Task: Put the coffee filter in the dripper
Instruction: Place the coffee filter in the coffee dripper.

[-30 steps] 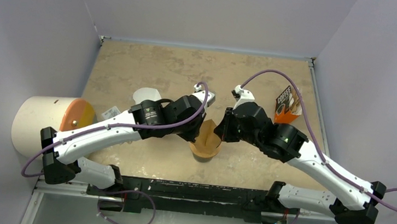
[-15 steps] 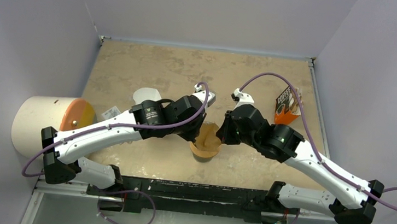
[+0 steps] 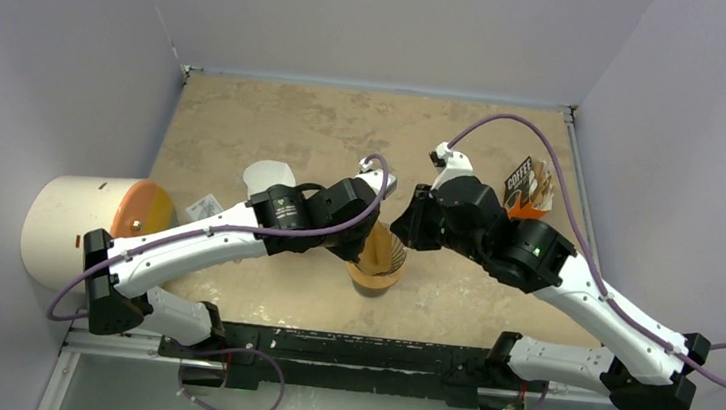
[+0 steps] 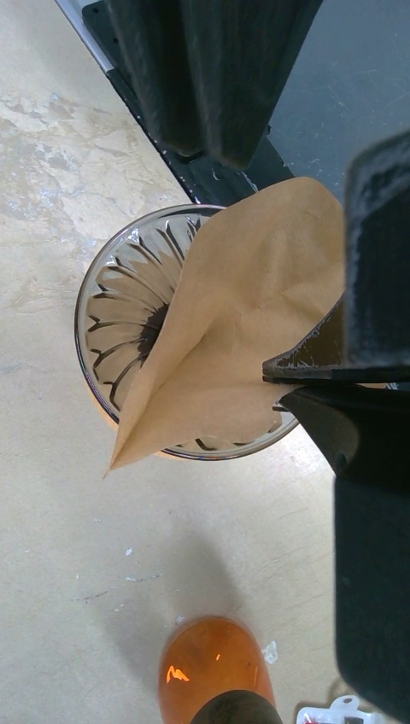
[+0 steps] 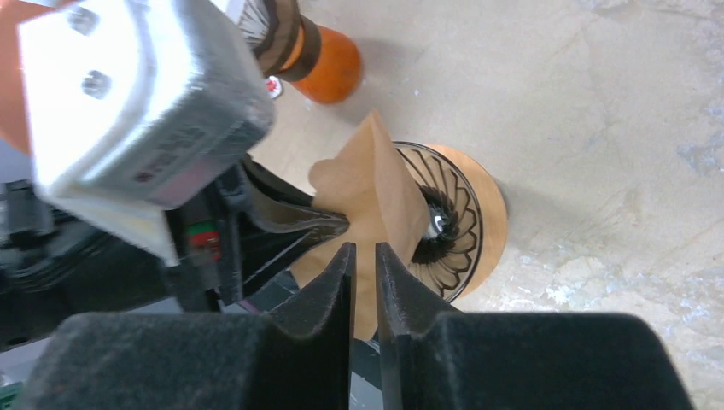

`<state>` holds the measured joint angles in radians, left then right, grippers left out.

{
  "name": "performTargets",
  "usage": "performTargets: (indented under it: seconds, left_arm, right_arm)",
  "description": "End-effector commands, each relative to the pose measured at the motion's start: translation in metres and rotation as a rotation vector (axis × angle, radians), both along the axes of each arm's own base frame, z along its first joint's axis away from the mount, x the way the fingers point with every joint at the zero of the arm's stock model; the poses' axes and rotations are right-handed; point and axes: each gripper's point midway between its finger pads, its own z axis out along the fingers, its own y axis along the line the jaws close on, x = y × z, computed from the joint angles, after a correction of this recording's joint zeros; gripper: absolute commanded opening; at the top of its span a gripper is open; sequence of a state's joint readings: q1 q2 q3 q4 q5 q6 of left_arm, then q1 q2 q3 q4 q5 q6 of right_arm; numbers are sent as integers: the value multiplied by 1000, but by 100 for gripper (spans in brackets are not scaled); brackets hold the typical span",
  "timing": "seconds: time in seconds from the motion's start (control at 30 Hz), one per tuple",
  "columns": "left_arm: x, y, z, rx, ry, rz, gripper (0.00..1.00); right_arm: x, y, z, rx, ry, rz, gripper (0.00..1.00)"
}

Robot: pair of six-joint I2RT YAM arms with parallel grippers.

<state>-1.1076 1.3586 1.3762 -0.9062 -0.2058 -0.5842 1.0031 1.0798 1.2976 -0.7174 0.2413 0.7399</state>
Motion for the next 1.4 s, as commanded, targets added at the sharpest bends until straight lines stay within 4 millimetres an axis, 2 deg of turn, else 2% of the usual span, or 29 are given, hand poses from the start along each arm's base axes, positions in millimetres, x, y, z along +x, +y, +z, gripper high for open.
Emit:
performTargets:
  seconds: [0.0, 0.1, 0.27, 0.5, 0.87, 1.1, 1.27, 1.37]
  left_arm:
    - [3, -6, 5, -21, -20, 4, 0]
    - [4, -7, 6, -22, -23, 2, 0]
    - [5, -8, 8, -24, -25, 0, 0]
    - [5, -10, 10, -35, -22, 5, 0]
    - [4, -11, 10, -68, -15, 29, 0]
    - [2, -7, 12, -102, -14, 53, 1]
    - [1, -6, 14, -121, -14, 59, 6]
    - [1, -6, 19, -149, -29, 63, 16]
  right_arm:
    - [-7, 5, 25, 53, -35, 62, 12]
    - [-15, 16, 25, 91, -10, 113, 0]
    - [-21, 31, 10, 104, 44, 168, 0]
    - [-15, 35, -21, 62, 83, 134, 0]
    - [-4, 30, -59, -13, 101, 34, 0]
    - [0, 18, -72, -81, 96, -12, 0]
    - [1, 18, -71, -114, 100, -1, 0]
    - [1, 19, -73, -131, 107, 3, 0]
